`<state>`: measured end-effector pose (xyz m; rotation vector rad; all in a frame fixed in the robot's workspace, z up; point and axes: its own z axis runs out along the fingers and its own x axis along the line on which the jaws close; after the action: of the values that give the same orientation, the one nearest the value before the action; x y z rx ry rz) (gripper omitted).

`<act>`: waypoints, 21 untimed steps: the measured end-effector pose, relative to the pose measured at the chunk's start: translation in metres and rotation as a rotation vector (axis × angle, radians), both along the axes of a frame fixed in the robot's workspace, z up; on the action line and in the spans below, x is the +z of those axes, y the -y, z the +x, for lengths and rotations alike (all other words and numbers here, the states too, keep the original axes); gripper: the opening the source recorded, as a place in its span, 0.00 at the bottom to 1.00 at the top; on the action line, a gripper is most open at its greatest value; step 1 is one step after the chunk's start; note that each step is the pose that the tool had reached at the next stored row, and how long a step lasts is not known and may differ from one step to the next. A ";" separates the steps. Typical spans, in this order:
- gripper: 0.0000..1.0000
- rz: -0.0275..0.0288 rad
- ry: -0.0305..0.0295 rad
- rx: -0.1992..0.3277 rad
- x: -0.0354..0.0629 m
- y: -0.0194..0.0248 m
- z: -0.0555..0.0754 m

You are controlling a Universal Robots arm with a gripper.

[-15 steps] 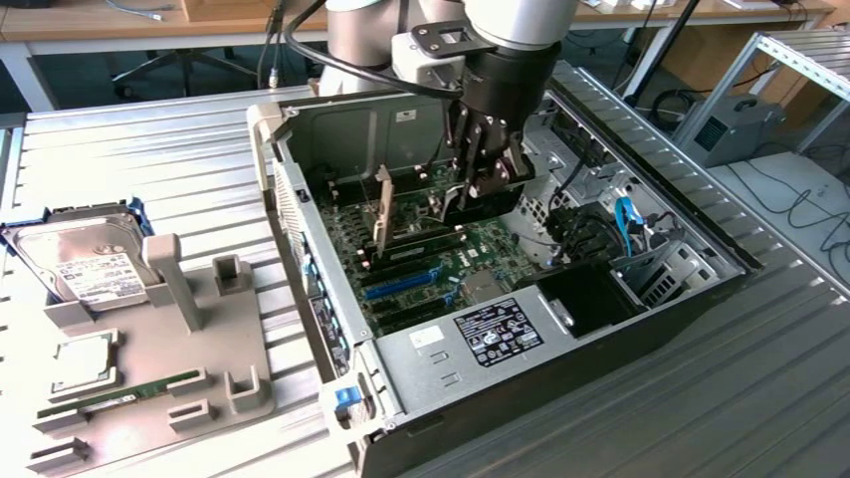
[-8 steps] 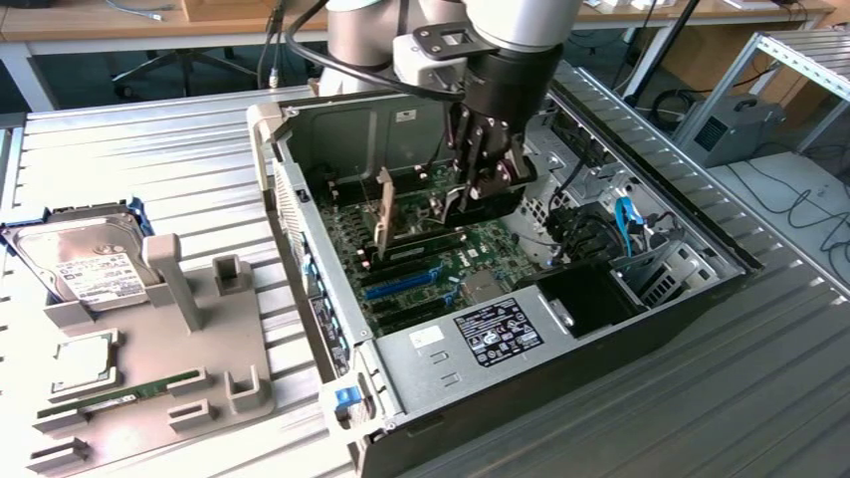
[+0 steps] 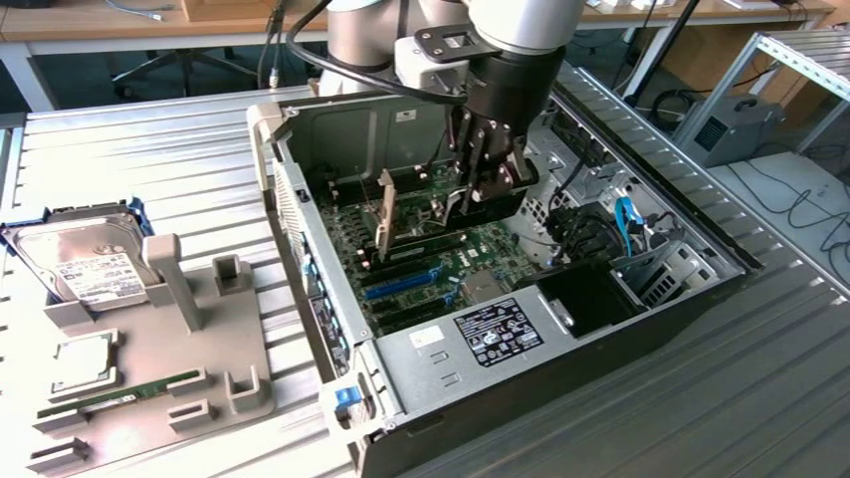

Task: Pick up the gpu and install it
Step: 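Insert the gpu into the slot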

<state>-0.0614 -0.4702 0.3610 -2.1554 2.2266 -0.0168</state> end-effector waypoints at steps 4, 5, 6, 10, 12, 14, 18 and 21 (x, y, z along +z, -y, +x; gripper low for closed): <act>0.26 0.0000 0.0000 0.000 0.0000 0.0010 0.000; 0.26 0.0000 0.0000 0.000 0.0000 0.0012 0.000; 0.26 0.0000 0.0000 0.000 0.0000 0.0014 0.000; 0.26 0.0000 0.0000 0.000 0.0000 0.0026 0.000; 0.26 0.0001 0.0000 0.000 -0.0001 0.0032 0.000; 0.26 0.0000 0.0000 0.000 -0.0001 0.0038 0.000; 0.26 0.0000 0.0000 0.000 -0.0001 0.0048 0.000; 0.26 0.0000 0.0000 0.000 -0.0001 0.0055 0.000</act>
<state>-0.0614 -0.4758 0.3608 -2.1555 2.2265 -0.0169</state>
